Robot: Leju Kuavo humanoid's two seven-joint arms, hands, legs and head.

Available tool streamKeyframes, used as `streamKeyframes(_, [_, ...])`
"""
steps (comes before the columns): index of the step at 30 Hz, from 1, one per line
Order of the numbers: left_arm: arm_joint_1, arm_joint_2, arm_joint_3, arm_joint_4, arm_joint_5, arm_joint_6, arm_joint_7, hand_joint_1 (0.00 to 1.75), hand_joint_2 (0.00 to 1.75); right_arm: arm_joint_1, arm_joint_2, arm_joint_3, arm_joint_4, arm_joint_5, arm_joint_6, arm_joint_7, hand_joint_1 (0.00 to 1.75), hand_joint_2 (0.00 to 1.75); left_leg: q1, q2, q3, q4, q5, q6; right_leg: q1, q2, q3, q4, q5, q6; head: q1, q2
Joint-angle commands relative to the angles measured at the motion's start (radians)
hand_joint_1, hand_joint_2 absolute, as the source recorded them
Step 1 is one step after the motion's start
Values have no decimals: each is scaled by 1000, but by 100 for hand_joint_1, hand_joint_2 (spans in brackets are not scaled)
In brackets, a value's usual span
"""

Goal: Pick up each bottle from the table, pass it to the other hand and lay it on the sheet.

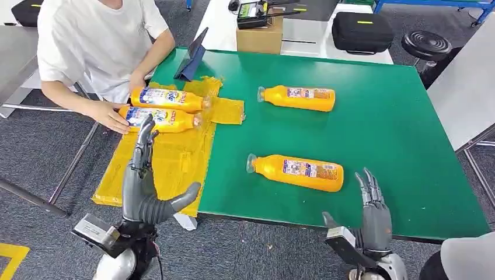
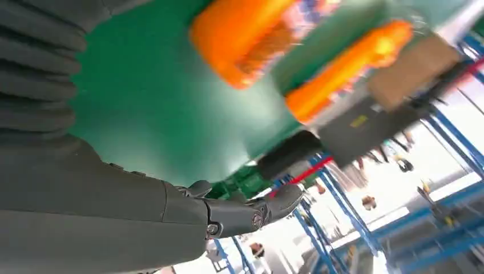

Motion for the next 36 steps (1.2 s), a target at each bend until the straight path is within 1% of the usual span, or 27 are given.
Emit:
streamKeyframes(1, [-76, -36, 11, 100, 40, 23, 9, 0, 175, -153, -80, -5, 227, 83, 26, 3, 0, 175, 0, 2, 5, -1, -1, -1, 0, 1, 5, -1, -1, -2, 0, 0])
streamKeyframes(3, [-78, -39, 10, 108, 48, 24, 12, 0, 175, -168, -81, 9, 233, 102, 22, 14, 0, 175, 0, 2, 3, -1, -1, -1, 0, 1, 3, -1, 0, -1, 0, 0])
streamKeyframes(4, [-79, -41, 10, 111, 57, 21, 13, 0, 175, -179, -88, 25, 239, 136, 8, 24, 0, 175, 0, 3, 6, -1, -2, -1, 0, 1, 5, -1, -1, -2, 0, 0])
streamKeyframes(5, [-84, -41, 8, 117, 61, 22, 13, 0, 175, -197, -93, 46, 252, 160, 1, 36, 0, 175, 0, 2, 5, -1, -1, -1, 0, 1, 4, -1, -1, -2, 0, 0])
streamKeyframes(11, [-107, -47, -4, 144, 77, 22, 16, 0, 175, -302, -96, 119, 340, 184, 21, 69, 0, 175, 0, 4, 6, -1, -2, -1, 0, 3, 5, -1, 0, -2, 0, 0])
streamKeyframes(12, [-116, -50, -7, 155, 83, 22, 20, 0, 175, -334, -97, 142, 374, 182, 40, 77, 0, 175, 0, 4, 4, -1, -1, -1, 0, 2, 3, -1, 0, -1, -1, 0])
streamKeyframes(13, [-119, -51, -10, 159, 86, 19, 23, 0, 175, -344, -95, 147, 386, 182, 46, 79, 0, 175, 0, 4, 5, -1, -1, -1, 0, 3, 4, -1, 0, -2, 0, 0])
streamKeyframes(14, [-126, -53, -12, 166, 89, 16, 26, 0, 175, -371, -93, 163, 419, 192, 78, 93, 0, 175, 0, 3, 3, -1, 0, -1, 0, 2, 2, -1, 0, -1, 0, 0])
streamKeyframes(15, [-130, -54, -13, 172, 89, 17, 26, 0, 175, -382, -90, 168, 438, 192, 82, 96, 0, 175, 0, 4, 5, -1, -1, -1, 0, 2, 4, -1, 0, -1, 0, 0])
streamKeyframes(16, [-133, -55, -14, 177, 88, 18, 25, 0, 175, -394, -87, 173, 459, 191, 88, 95, 0, 175, 0, 3, 3, -1, 0, -1, 0, 2, 2, -1, 1, -1, -1, 0])
streamKeyframes(17, [-139, -56, -16, 183, 93, 16, 29, 0, 175, -412, -82, 186, 494, 191, 112, 96, 0, 175, 0, 4, 5, -1, -1, -1, 0, 3, 4, -1, 0, -2, 0, 0])
streamKeyframes(20, [-149, -58, -22, 195, 97, 17, 32, 0, 175, -444, -63, 205, 567, 170, 152, 91, 0, 175, 0, 3, 6, -1, -1, -1, 1, 2, 5, -1, 0, -2, 0, 0])
streamKeyframes(21, [-151, -57, -23, 197, 99, 15, 33, 0, 175, -450, -60, 211, 582, 165, 163, 90, 0, 175, 0, 5, 9, -1, -2, -2, 1, 3, 7, 0, -1, -3, 0, 0])
streamKeyframes(23, [-160, -59, -28, 209, 107, 11, 39, 0, 175, -468, -50, 228, 621, 157, 176, 88, 0, 175, 0, 3, 3, -1, 0, -1, 0, 2, 3, -1, 1, -1, -1, 0])
streamKeyframes(24, [-166, -59, -30, 215, 111, 8, 42, 0, 175, -477, -46, 237, 639, 155, 186, 86, 0, 175, 0, 5, 7, -1, -2, -1, 1, 4, 6, -1, 0, -2, 0, 0])
streamKeyframes(25, [-170, -60, -32, 220, 111, 9, 42, 0, 175, -486, -41, 240, 660, 151, 194, 90, 0, 175, 1, 5, 5, -1, -1, -1, 1, 3, 4, -1, 0, -2, 0, 0])
streamKeyframes(26, [-170, -60, -32, 220, 111, 9, 42, 0, 175, -486, -41, 240, 660, 151, 194, 90, 0, 175, 0, 5, 6, -1, -1, -1, 1, 3, 5, -1, 0, -2, 0, 0])
streamKeyframes(29, [-178, -62, -35, 226, 112, 7, 43, 0, 175, -500, -38, 253, 679, 157, 203, 91, 0, 175, 0, 2, 3, 0, 0, -1, 0, 1, 3, 0, 0, -1, 0, 0])
streamKeyframes(31, [-179, -62, -36, 230, 112, 8, 43, 0, 175, -507, -39, 256, 693, 155, 198, 91, 0, 175, 0, 2, 3, 0, 0, -1, 0, 2, 2, 0, 0, -1, 0, 0])
streamKeyframes(32, [-181, -61, -39, 230, 113, 6, 44, 0, 175, -512, -39, 259, 701, 155, 200, 95, 0, 175, 0, 3, 5, -1, -1, -1, 0, 2, 4, 0, 0, -2, 0, 0])
streamKeyframes(33, [-186, -59, -44, 232, 114, 3, 47, 0, 175, -530, -39, 279, 726, 174, 193, 115, 0, 175, 0, 2, 3, 0, 0, -1, 1, 1, 3, 0, 0, -1, 0, 0])
streamKeyframes(34, [-191, -60, -48, 235, 117, 1, 51, 0, 175, -554, -41, 301, 753, 202, 184, 145, 0, 175, 0, 2, 5, 0, -1, -1, 1, 1, 5, 0, -1, -2, 0, 0])
streamKeyframes(36, [-196, -59, -53, 236, 118, -1, 53, 0, 175, -592, -38, 319, 790, 219, 179, 172, 0, 175, 0, 3, 4, 0, -1, -1, 0, 2, 4, 1, -1, -2, 0, 0])
